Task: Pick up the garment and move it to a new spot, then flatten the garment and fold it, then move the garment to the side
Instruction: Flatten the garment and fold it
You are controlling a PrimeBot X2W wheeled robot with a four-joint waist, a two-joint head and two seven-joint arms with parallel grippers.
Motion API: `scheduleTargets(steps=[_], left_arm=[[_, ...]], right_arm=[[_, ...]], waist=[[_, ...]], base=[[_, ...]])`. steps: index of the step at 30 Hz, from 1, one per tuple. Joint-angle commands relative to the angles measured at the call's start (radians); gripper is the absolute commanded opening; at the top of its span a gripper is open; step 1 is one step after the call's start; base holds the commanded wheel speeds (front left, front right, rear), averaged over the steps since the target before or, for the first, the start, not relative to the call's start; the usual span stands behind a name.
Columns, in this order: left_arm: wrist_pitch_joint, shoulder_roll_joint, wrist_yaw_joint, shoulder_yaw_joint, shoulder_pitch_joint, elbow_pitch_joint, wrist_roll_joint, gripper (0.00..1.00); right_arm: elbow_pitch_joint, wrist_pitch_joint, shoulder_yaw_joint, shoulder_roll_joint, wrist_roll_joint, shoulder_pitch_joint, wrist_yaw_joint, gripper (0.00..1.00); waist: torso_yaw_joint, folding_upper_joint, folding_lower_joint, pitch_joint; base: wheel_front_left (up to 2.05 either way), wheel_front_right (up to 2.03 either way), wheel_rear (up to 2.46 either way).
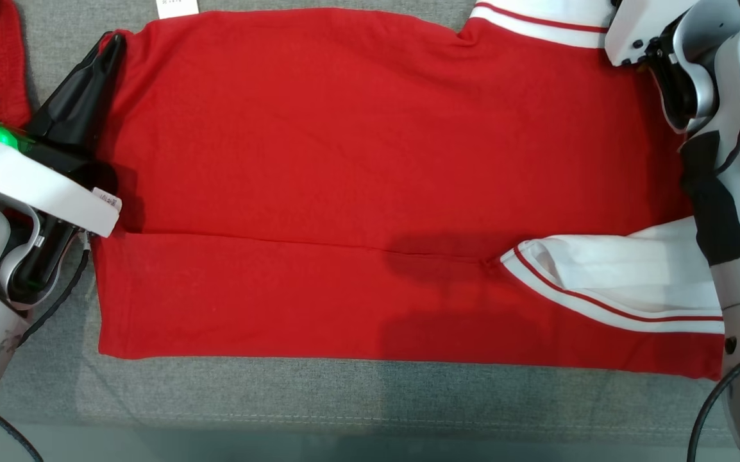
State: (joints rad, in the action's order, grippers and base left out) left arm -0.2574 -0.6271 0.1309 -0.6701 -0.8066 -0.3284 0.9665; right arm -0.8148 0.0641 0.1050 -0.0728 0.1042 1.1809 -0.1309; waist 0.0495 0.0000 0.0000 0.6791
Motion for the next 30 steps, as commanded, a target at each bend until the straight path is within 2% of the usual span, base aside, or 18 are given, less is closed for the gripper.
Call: scheduleTargets(steps=[1,3,4,6,7,14,21,30], left_arm=[[-0.004,-0.044,0.000,0.035,0.003,0.011,-0.017,0.00],[-0.004,-0.042,0.000,0.039,0.006,0.015,-0.018,0.00],[-0.004,-0.042,0.000,0.039,0.006,0.015,-0.018,0.00],[-0.004,-0.042,0.000,0.040,0.011,0.016,-0.020,0.00],[-0.004,-0.043,0.000,0.041,0.013,0.016,-0.021,0.00],[-0.004,-0.049,0.000,0.055,0.023,0.008,-0.019,0.00],[-0.004,-0.048,0.000,0.083,0.044,-0.027,-0.011,0.00],[-0.004,-0.041,0.000,0.108,0.082,-0.076,-0.001,0.00]], right_arm=[[0.007,0.014,0.007,0.023,-0.004,0.006,0.000,0.98],[-0.008,0.028,0.011,0.023,0.001,0.013,0.000,0.63],[-0.008,0.028,0.011,0.023,0.001,0.013,0.000,0.63],[-0.020,0.037,0.016,0.023,0.010,0.015,0.000,0.28],[-0.024,0.037,0.019,0.023,0.014,0.015,0.000,0.00],[-0.015,-0.010,0.035,0.023,0.045,0.030,0.000,0.00],[0.018,-0.066,0.075,0.023,0.127,0.024,0.000,0.00],[0.085,-0.064,0.152,0.023,0.256,-0.066,0.000,0.00]], waist=[[0.005,0.0000,0.0000,0.008],[0.006,0.0000,0.0000,0.011],[0.006,0.0000,0.0000,0.011],[0.005,0.0000,0.0000,0.013],[0.004,0.0000,0.0000,0.012],[-0.014,0.0000,0.0000,0.001],[-0.045,0.0000,0.0000,-0.038],[-0.079,0.0000,0.0000,-0.122]], base=[[0.00,0.00,0.00],[0.00,0.00,0.00],[0.00,0.00,0.00],[0.00,0.00,0.00],[0.00,0.00,0.00],[0.00,0.00,0.00],[0.00,0.00,0.00],[0.00,0.00,0.00]])
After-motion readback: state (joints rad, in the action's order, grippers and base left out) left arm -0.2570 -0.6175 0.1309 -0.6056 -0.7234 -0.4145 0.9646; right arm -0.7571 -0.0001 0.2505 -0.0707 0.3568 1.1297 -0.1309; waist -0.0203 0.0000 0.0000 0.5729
